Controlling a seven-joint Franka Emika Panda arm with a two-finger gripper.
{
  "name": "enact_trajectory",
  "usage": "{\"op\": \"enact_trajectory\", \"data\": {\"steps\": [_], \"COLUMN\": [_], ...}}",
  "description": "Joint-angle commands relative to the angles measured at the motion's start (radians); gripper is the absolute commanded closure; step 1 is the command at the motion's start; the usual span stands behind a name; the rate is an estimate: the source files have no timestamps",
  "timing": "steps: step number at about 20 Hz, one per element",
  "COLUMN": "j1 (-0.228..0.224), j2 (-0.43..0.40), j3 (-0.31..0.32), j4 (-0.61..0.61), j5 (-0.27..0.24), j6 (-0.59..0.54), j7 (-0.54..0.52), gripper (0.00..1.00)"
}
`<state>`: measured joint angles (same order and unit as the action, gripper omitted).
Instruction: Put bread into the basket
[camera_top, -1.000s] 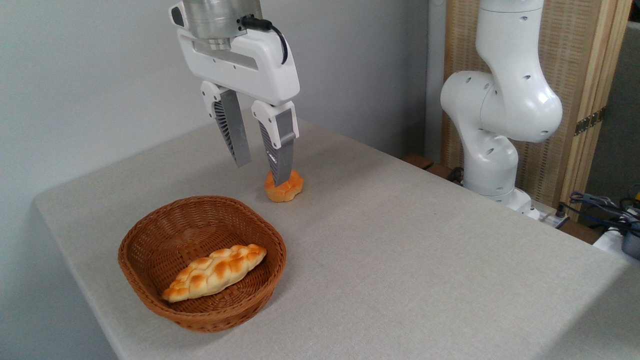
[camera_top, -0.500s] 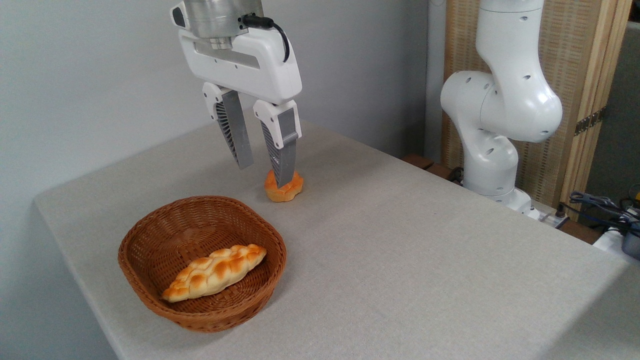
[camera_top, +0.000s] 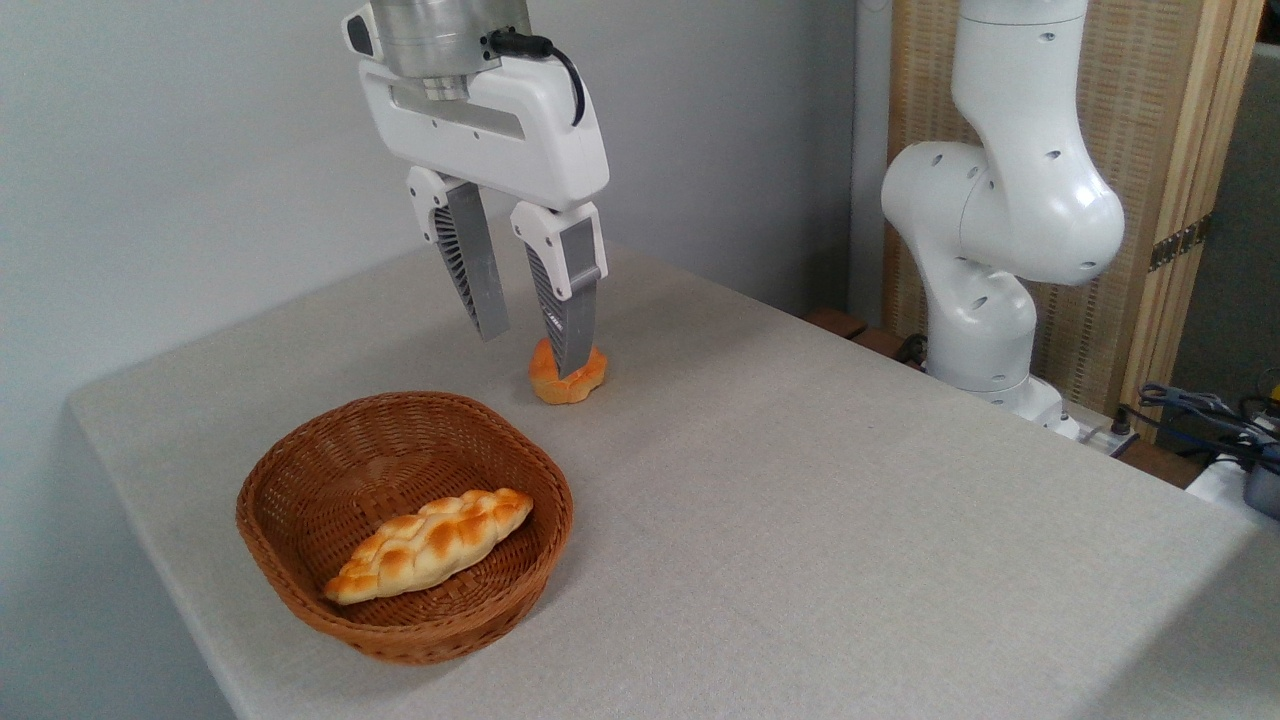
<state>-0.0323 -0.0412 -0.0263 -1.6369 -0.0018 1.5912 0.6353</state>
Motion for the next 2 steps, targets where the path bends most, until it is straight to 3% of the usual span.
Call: {"op": "enact_trajectory", "data": {"steps": [1,2], "j1": [-0.024,-0.027], "j2": [0.001,0.0], "j3": [0.031,0.031], "j4": [0.014,0.014], "j5": [0.008,0.008], "j6": [-0.027,-0.027], "j7": [0.02,0.021], "gripper": [0.0,0.0]}}
